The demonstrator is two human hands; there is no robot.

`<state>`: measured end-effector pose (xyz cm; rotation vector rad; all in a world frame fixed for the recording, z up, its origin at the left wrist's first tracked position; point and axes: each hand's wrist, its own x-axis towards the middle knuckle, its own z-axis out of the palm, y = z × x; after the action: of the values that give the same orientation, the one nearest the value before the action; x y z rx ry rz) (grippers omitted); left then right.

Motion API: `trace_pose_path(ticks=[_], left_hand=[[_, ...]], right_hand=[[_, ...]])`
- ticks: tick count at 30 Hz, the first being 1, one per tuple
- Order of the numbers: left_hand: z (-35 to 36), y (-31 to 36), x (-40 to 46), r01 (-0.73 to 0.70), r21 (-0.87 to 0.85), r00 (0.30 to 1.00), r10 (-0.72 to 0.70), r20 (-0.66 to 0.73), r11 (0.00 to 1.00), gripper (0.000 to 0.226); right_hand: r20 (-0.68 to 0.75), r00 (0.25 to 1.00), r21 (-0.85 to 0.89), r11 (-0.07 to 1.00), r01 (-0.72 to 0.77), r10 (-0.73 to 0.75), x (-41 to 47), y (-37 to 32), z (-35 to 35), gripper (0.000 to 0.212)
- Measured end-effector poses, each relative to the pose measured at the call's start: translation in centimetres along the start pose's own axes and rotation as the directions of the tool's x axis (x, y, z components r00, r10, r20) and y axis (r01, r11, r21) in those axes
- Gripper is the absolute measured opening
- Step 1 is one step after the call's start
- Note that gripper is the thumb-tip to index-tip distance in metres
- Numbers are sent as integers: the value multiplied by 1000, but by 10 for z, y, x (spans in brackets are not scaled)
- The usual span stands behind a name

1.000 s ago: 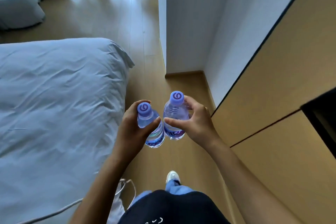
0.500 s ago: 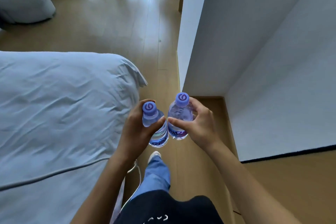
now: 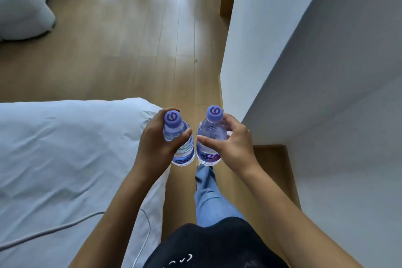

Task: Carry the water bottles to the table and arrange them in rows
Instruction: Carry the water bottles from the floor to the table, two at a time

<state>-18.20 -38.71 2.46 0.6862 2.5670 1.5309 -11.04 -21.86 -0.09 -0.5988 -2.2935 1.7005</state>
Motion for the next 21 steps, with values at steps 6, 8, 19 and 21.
trace_pose_path(ticks=[6, 8, 19, 21], left_hand=[[19, -24, 163, 31, 11, 1000, -31, 4, 999, 38], [20, -27, 217, 25, 7, 1000, -25, 8, 1000, 36], [14, -83, 476, 6, -42, 999, -8, -42, 999, 31], [12, -99, 527, -17, -55, 1000, 16, -22, 998, 31]], right_hand=[[-13, 1000, -15, 1000, 10, -10, 168, -8, 3, 60], [-11, 999, -27, 999, 41, -41, 224, -19, 2, 57], [-45, 997, -24, 998, 58, -59, 485, -56, 32, 56], [-73, 996, -20, 999, 42, -43, 531, -59, 43, 57]])
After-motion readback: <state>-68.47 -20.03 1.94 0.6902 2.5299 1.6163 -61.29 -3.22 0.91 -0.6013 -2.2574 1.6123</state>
